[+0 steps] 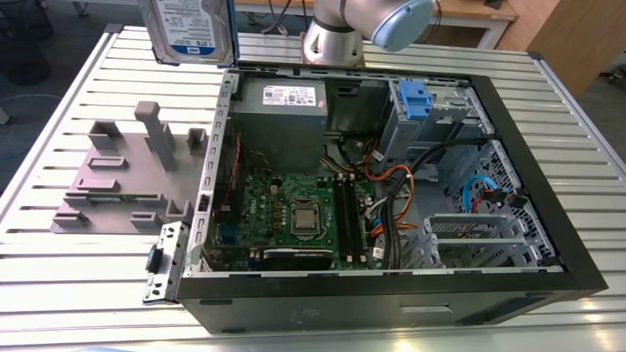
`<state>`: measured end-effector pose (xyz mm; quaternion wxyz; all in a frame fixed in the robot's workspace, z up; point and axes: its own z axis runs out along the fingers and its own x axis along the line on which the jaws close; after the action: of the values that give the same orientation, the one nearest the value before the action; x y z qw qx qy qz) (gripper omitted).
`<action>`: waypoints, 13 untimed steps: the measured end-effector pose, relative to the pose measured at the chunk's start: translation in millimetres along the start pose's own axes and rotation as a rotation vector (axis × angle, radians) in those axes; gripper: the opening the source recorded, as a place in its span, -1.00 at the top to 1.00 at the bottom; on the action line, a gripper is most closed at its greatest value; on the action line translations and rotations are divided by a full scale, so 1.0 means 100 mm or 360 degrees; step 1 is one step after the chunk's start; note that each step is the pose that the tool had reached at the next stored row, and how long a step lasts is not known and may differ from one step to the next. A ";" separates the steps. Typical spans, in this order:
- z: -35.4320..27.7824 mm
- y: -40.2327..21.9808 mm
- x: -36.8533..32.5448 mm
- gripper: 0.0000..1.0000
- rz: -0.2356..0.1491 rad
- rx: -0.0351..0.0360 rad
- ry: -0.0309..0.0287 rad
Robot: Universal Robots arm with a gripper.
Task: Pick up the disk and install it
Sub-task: 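Pick up the disk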
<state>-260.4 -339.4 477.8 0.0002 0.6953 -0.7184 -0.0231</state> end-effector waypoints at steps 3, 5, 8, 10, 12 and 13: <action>0.000 -0.008 0.000 0.26 0.0000 0.0000 0.00001; 0.000 -0.014 -0.001 0.26 0.0000 0.0000 0.00001; -0.001 -0.022 -0.001 0.26 0.0000 0.0000 0.00001; 0.000 -0.028 -0.001 0.26 0.0000 0.0000 0.00000; -0.001 -0.034 -0.001 0.26 0.0000 0.0000 0.00000; -0.001 -0.036 -0.001 0.26 0.0000 0.0000 0.00001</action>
<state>-256.8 -339.4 477.8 0.0002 0.6953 -0.7184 -0.0231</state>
